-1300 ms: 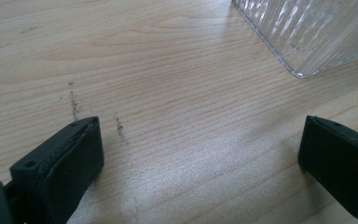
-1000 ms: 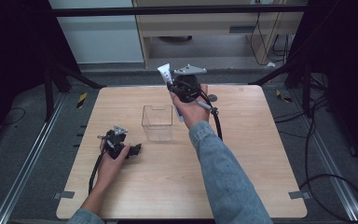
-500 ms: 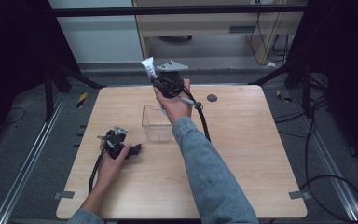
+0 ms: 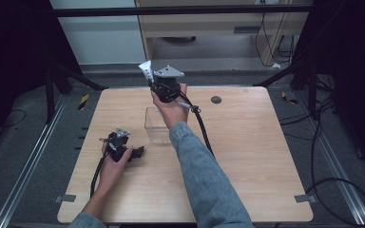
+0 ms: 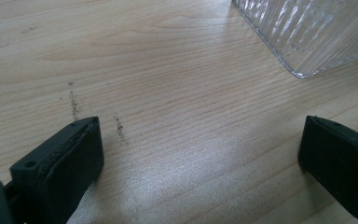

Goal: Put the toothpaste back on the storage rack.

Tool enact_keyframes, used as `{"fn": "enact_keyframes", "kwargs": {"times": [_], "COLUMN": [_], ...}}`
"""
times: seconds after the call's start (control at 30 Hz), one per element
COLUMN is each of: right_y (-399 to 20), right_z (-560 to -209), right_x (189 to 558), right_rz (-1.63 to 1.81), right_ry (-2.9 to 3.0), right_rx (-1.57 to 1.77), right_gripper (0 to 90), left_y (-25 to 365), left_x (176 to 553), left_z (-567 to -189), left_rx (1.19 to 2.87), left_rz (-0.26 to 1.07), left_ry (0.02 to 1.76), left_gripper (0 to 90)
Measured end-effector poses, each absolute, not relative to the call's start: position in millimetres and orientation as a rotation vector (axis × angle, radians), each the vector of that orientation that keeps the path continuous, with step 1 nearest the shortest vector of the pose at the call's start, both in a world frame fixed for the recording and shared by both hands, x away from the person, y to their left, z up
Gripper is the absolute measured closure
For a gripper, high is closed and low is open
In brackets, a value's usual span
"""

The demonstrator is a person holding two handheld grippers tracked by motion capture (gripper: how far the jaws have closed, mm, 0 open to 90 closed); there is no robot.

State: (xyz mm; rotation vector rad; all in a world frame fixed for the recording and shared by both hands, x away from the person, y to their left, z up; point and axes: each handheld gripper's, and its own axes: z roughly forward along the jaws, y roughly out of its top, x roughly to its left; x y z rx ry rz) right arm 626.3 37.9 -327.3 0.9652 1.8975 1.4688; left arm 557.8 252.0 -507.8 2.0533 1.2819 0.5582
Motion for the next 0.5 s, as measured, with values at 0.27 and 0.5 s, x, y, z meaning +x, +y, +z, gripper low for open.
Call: {"fn": "enact_keyframes", "kwargs": {"times": [0.27, 0.5], "right_y": [45, 47], "right_z": [-336, -348], "right_x": [624, 623], "right_rz": [1.486, 1.484], "right_ry": [1.887, 1.863], "right_rx": [0.970, 0.994], "right_gripper": [79.0, 79.0], "left_y": [252, 252], "left_x": [558, 558], "left_z": [-508, -508], "left_rx": [2.055, 2.054], "left_rz": [0.559, 0.558], "left_ry": [1.281, 1.282], "left_gripper": [0.0, 0.0]}}
